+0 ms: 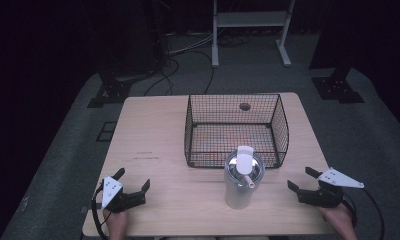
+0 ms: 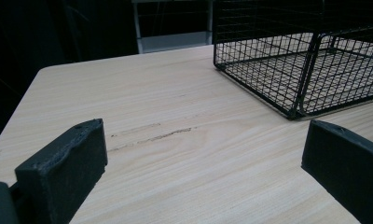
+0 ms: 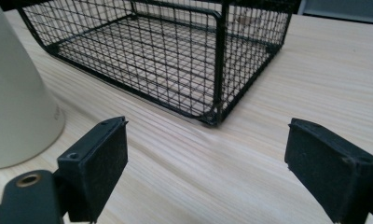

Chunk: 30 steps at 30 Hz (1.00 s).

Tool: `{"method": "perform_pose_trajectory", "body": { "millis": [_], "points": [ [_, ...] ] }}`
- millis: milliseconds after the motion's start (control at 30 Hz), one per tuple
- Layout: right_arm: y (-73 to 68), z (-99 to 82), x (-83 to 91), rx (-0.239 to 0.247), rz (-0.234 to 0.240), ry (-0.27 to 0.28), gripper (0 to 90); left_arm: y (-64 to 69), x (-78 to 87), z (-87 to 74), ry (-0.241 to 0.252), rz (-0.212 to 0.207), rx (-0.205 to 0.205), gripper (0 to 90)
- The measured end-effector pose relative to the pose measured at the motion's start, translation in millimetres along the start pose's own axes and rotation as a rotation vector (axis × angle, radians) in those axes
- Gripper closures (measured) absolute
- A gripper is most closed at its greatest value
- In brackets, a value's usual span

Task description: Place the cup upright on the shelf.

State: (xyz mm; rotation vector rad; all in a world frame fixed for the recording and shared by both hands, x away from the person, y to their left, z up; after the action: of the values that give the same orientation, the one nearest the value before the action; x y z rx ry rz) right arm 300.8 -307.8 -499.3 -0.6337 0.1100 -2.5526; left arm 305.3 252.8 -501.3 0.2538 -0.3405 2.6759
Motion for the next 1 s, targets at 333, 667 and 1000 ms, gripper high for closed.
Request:
{"method": "perform_pose_trajectory", "body": {
  "millis": [333, 667, 1000],
  "points": [
    [-16.8, 6.1, 0.7, 0.048, 0.061, -0.004, 12.3, 0.7, -0.3, 0.0, -0.001, 0.001, -0.004, 0.0],
    [-33.9, 14.8, 6.4, 0.106, 0.098, 0.007, 12.3, 1.2, 0.5, 0.1, 0.004, 0.005, -0.008, 0.0],
    [-47.3, 20.2, 8.4, 0.152, 0.125, -0.010, 11.6, 0.9, 0.7, 0.0, 0.004, 0.005, -0.004, 0.0]
  ]
}}
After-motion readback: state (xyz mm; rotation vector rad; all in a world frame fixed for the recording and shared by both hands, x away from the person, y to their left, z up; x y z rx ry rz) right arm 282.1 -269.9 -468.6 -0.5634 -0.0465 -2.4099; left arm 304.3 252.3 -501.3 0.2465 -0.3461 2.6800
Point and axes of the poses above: each handheld gripper's, and its own axes: x roughly backward along the jaws, z roughly out of its top, y roughly to its right, the point moved 5 cm from there along -x, roughly forward along the jaws, and after that the axes turned 9 degrees about -x, right-handed, at the moved point
